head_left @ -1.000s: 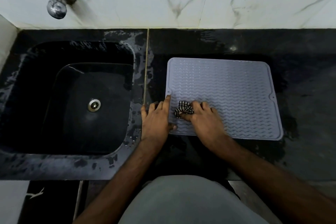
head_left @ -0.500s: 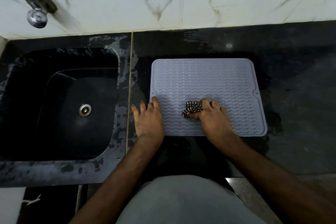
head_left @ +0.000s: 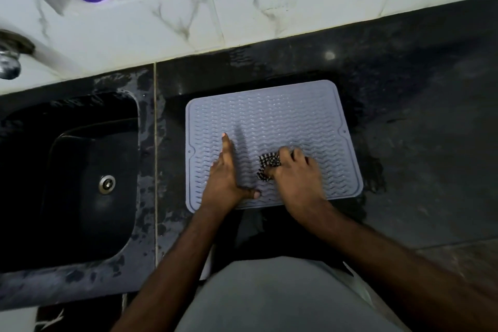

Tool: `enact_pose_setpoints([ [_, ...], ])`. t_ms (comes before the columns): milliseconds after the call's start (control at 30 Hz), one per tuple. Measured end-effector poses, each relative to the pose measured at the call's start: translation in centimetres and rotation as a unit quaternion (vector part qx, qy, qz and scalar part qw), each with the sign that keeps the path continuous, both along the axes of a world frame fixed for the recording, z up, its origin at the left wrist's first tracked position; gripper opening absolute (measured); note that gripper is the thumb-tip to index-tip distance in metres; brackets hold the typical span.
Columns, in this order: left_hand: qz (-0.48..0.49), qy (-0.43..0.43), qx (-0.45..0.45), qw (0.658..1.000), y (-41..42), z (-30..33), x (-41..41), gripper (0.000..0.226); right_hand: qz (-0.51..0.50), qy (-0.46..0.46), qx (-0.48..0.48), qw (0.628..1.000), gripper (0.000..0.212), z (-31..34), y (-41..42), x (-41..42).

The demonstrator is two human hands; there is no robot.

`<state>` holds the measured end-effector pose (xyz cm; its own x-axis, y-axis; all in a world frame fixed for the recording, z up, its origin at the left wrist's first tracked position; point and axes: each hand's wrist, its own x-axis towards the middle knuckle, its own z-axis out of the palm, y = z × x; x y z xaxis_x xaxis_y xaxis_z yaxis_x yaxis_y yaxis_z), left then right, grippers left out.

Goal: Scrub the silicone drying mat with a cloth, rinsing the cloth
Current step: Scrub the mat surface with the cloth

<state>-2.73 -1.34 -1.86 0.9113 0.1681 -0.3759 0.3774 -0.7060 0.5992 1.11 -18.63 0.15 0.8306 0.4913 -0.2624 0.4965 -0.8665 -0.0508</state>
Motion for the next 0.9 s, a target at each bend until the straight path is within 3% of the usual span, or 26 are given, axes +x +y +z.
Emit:
enact_pose_setpoints([
  [200, -0.013, 0.036, 0.098, 0.994, -0.7, 0.1, 0.4, 0.160, 0.006, -0.030, -0.005, 1.000, 0.035, -0.3, -3.3, -0.1],
  [500, -0.031, 0.100, 0.144, 0.984, -2.6, 0.6, 2.0, 0.152, -0.025, -0.030, -0.026, 0.999, 0.036, -0.4, -7.0, 0.9],
  [667, -0.190, -0.066, 0.071, 0.977, -7.7, 0.2, 4.3, 0.132, -0.021, 0.022, -0.018, 0.999, 0.035, -0.4, -7.2, 1.8],
  [800, -0.184, -0.039, 0.036, 0.982, -9.3, -2.1, 4.2, 0.138, -0.008, 0.033, -0.019, 0.999, 0.043, -0.1, -7.8, 2.1],
  [900, -0.168, -0.041, 0.042, 0.984, -9.0, -3.1, 3.9, 0.144, -0.016, 0.012, -0.025, 0.999, 0.039, 0.1, -8.6, 2.2],
])
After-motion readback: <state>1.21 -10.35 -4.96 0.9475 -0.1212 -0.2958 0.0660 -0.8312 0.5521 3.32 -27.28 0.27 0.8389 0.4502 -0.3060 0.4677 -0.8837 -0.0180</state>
